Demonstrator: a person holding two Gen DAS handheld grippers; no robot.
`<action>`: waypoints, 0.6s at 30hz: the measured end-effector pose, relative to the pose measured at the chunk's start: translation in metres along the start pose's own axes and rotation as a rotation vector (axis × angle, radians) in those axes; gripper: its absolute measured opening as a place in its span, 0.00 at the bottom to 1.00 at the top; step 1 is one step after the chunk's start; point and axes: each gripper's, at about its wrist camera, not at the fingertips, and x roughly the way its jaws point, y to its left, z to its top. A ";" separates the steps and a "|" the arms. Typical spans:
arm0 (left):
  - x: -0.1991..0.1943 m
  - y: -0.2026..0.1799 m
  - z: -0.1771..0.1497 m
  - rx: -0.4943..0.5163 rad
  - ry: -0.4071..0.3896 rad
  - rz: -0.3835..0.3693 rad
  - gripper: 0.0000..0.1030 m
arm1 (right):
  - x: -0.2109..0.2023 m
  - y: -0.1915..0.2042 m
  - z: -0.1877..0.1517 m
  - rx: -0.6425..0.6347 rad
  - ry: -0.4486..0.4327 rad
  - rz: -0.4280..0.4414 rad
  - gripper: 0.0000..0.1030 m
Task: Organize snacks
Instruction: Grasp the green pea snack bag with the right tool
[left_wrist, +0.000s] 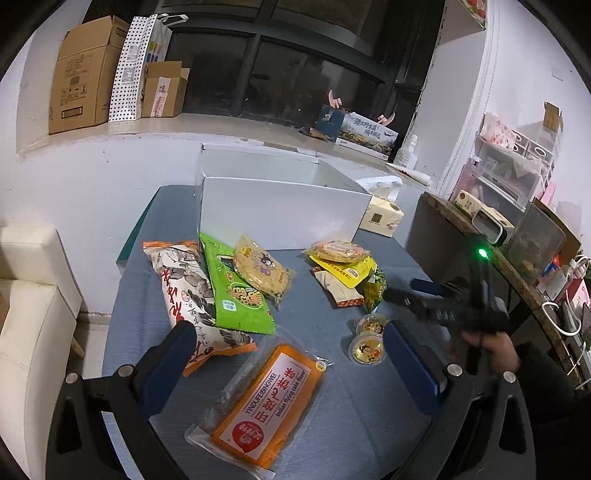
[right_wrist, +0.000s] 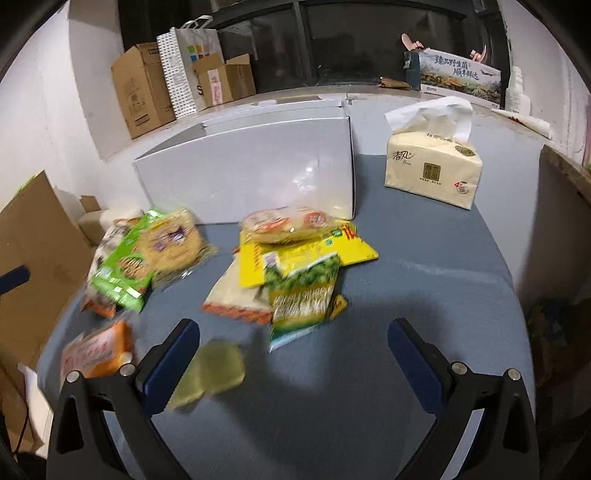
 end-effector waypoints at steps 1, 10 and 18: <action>0.001 0.001 0.000 -0.002 0.003 0.002 1.00 | 0.005 -0.004 0.004 0.023 -0.002 0.019 1.00; 0.011 0.000 -0.007 -0.009 0.038 -0.010 1.00 | 0.047 -0.023 0.017 0.081 0.113 0.080 0.56; 0.034 -0.033 -0.007 0.126 0.106 -0.092 1.00 | -0.002 -0.020 0.008 0.068 0.027 0.094 0.50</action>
